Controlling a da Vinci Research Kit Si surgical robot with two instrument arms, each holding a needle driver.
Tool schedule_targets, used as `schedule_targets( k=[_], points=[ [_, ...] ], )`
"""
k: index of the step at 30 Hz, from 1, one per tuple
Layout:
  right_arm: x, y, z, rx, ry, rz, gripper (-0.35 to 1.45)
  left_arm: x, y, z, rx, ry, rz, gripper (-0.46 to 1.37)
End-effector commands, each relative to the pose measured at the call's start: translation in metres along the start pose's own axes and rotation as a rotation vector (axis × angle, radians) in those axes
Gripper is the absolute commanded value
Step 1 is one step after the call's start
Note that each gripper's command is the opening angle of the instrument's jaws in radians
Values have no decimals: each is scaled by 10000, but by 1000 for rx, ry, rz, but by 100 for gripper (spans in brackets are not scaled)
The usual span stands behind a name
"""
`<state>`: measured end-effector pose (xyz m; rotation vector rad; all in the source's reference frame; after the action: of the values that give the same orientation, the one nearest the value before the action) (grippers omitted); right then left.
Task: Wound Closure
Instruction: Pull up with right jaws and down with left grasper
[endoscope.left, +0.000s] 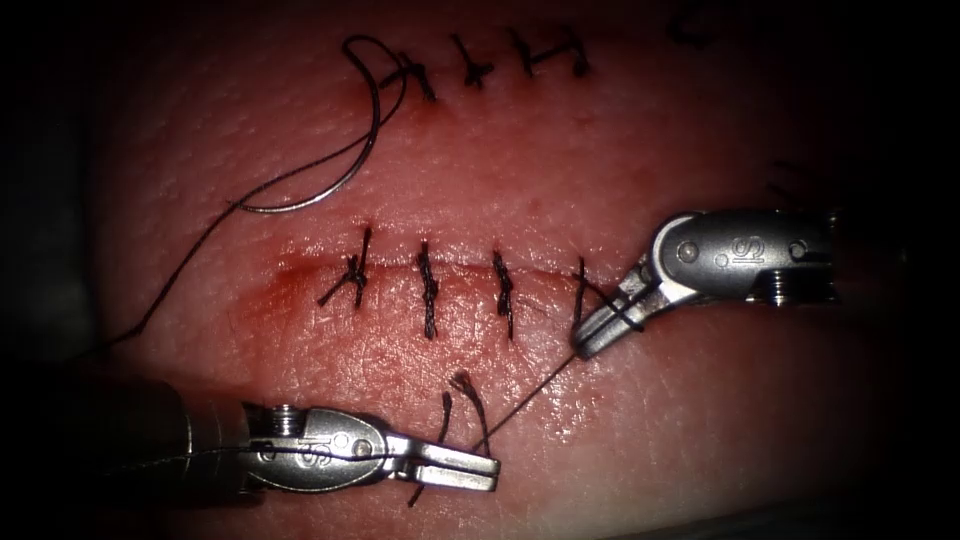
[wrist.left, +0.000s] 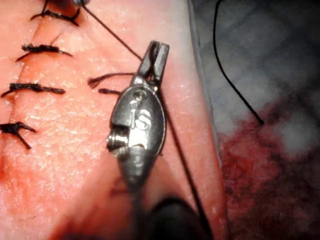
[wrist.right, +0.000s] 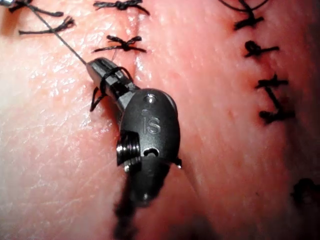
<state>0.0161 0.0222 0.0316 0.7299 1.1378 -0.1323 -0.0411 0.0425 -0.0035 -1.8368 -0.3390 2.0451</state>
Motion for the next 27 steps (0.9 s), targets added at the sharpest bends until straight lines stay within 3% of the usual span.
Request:
schedule_targets(
  k=[1, 8, 18, 27],
  points=[
    [0, 1, 0, -16, -1, 9, -35, 1, 3, -1, -4, 4, -2, -35],
    [-4, 16, -13, -86, -5, 38, -35, 11, 26, -8, -16, 14, -7, -35],
    [-8, 26, -21, -88, -17, 4, -35, 27, 48, -15, -24, 20, 8, -35],
    [-11, 38, -25, -203, -58, -17, -35, 34, 74, -14, -52, 33, 15, -35]
  ],
)
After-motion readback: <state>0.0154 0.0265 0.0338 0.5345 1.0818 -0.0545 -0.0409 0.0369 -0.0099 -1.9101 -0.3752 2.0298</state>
